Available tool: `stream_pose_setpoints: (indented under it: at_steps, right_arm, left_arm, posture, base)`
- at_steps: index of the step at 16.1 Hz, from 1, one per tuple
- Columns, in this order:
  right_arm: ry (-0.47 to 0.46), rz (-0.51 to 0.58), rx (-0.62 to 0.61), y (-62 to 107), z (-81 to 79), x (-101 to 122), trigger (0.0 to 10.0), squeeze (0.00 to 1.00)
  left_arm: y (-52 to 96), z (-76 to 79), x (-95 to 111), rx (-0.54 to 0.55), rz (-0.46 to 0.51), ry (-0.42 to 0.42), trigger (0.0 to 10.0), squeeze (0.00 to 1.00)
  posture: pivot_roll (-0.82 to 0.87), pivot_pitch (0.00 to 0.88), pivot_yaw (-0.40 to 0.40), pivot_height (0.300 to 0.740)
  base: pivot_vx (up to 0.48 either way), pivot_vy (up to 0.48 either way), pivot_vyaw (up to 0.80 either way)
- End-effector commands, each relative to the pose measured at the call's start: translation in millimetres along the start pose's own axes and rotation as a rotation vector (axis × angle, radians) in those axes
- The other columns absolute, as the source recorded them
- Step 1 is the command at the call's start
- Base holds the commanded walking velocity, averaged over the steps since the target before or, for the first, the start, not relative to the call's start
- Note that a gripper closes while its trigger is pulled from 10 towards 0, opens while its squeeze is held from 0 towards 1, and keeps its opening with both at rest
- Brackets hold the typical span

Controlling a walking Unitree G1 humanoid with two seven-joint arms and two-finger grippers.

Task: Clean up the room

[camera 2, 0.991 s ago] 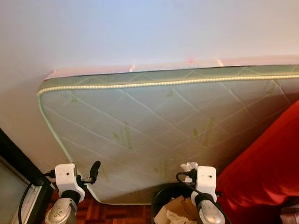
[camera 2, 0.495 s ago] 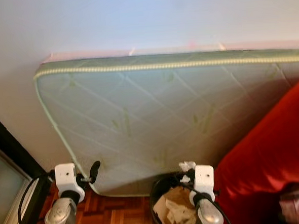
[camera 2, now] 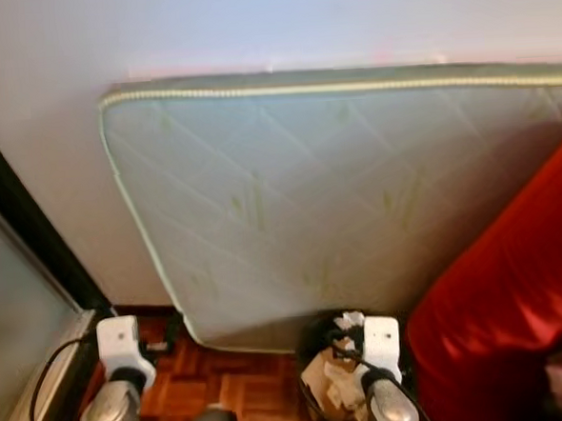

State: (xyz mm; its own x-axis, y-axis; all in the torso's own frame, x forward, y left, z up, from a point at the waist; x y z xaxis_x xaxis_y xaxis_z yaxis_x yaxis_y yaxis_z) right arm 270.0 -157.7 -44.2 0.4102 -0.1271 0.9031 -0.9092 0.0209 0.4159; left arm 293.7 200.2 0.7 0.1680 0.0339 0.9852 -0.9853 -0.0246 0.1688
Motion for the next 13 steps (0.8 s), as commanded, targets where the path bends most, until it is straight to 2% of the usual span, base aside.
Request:
stream_pose_setpoints:
  at_steps: [1, 3, 10, 13]
  right_arm:
    - [0.000, -0.011, 0.003, -0.5, 0.2, -1, 10.0, 0.00]
    - [-0.006, -0.025, 0.008, -0.4, 0.7, -4, 10.0, 0.00]
    - [-0.015, -0.085, -0.011, -0.5, 7.0, -12, 10.0, 0.00]
    - [-0.054, -0.136, -0.051, 0.1, 15.2, -18, 10.0, 0.00]
  left_arm:
    - [-4.9, 1.9, 6, -0.009, 0.012, -0.002, 10.0, 0.00]
    - [-4.8, 2.5, 6, -0.015, 0.009, 0.004, 10.0, 0.00]
    - [-5.9, 2.7, 7, -0.023, 0.008, 0.010, 10.0, 0.00]
    - [-6.1, 3.8, 7, -0.034, 0.010, 0.015, 10.0, 0.00]
  posture:
    - [0.04, 0.000, -0.021, 0.656]
    - [0.04, 0.000, -0.021, 0.656]
    - [0.04, 0.000, -0.019, 0.656]
    - [0.05, 0.000, -0.017, 0.656]
  base:
    - [0.000, 0.000, 0.00]
    - [0.000, 0.000, 0.00]
    - [0.430, 0.000, 0.00]
    - [0.421, 0.000, 0.00]
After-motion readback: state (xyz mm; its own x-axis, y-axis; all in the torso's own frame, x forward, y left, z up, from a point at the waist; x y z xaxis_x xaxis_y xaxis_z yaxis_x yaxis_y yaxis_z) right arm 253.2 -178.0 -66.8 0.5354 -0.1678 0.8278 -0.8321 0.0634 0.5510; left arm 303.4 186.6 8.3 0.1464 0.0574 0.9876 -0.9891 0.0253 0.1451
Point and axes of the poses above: a point about 5 cm out from each wrist's last joint towards the gripper, its own y axis pointing back from the gripper into the wrist, its own x axis along the axis of the wrist's last joint, z = x × y, the point moved 3 cm from there along -y, pointing out of the wrist towards the gripper, and after that the axes turned 2 degrees about -y, right-handed, at the moved point
